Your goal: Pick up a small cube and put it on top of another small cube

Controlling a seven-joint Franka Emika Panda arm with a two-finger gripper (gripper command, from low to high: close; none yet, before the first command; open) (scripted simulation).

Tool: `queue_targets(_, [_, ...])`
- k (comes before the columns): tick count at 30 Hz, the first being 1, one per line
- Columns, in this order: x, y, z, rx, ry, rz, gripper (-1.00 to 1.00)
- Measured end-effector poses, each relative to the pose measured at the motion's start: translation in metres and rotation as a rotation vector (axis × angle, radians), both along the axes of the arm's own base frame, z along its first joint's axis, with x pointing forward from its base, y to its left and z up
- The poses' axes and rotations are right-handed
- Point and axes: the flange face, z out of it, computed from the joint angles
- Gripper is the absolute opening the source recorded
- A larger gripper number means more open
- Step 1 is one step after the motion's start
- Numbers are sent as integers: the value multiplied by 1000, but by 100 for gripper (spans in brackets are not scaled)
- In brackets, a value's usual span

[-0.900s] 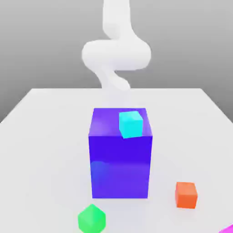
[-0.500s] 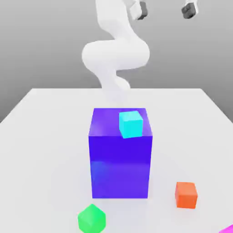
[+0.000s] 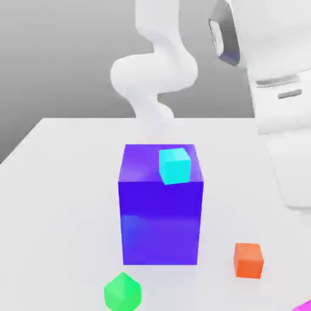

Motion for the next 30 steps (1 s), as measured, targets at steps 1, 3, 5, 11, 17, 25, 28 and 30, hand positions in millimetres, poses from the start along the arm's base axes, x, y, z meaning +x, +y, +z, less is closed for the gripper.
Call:
queue_targets(1, [1,6,-13,-16,4,41,0])
queue_targets(3, [2,18,-38,-48,10,125,0])
queue_targets(5, [1,31,-62,-82,14,212,0])
queue_targets(11, [-7,66,-130,-192,15,482,0])
queue_targets(17, [-15,90,-199,-287,5,700,0])
queue_targets(25, [-17,90,-239,-291,8,709,-100])
queue_targets(28, [-16,91,-206,-292,7,711,-100])
queue_targets(30, [-15,87,-172,-300,-1,711,-100])
